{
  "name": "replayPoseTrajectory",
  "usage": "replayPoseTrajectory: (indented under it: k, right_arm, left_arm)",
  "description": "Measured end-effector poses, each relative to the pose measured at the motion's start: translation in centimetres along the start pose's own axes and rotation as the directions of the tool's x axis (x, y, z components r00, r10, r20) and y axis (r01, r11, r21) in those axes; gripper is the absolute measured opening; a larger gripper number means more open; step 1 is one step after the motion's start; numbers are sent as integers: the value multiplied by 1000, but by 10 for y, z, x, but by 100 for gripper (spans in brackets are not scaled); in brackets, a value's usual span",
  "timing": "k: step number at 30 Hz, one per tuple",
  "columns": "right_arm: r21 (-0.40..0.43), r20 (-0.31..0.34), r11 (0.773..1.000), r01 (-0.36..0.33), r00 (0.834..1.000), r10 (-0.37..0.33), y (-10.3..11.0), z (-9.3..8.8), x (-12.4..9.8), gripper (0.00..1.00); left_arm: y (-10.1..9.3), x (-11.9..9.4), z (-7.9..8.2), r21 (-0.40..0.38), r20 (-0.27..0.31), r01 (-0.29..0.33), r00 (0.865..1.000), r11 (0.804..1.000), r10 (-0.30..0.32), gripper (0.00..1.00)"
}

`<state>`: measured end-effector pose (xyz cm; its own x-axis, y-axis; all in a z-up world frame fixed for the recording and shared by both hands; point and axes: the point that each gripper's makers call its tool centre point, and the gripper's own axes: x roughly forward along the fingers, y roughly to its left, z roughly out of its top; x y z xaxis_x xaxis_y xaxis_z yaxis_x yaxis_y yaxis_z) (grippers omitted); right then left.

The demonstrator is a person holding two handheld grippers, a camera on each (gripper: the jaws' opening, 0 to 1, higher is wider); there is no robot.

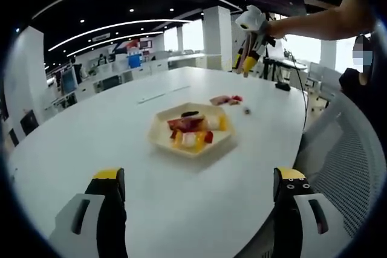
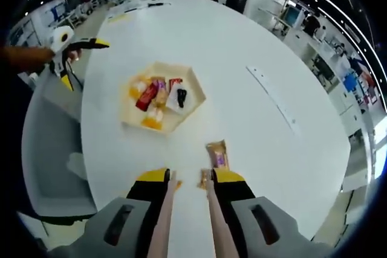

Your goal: Place the target food into the container with the food tongs after gripping and lifting it, then release it inside without dropping or visibly crushing the food.

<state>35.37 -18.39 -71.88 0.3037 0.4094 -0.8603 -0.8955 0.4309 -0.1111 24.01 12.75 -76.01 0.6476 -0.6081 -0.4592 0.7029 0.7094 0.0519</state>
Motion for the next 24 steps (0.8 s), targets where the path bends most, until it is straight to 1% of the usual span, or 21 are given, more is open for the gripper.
replayPoseTrajectory:
  k: [11,24]
  right_arm:
    - [22,6,1000,-1,1000,1,4,-9,4,27]
    - [49,14,999,-19,1000,18,19,-23,29,27]
  left_arm:
    - [-1,1,-1,3,-3,8,1000,1000,-8,99]
    - [0,0,-1,1,-6,0,1000,1000,0,99]
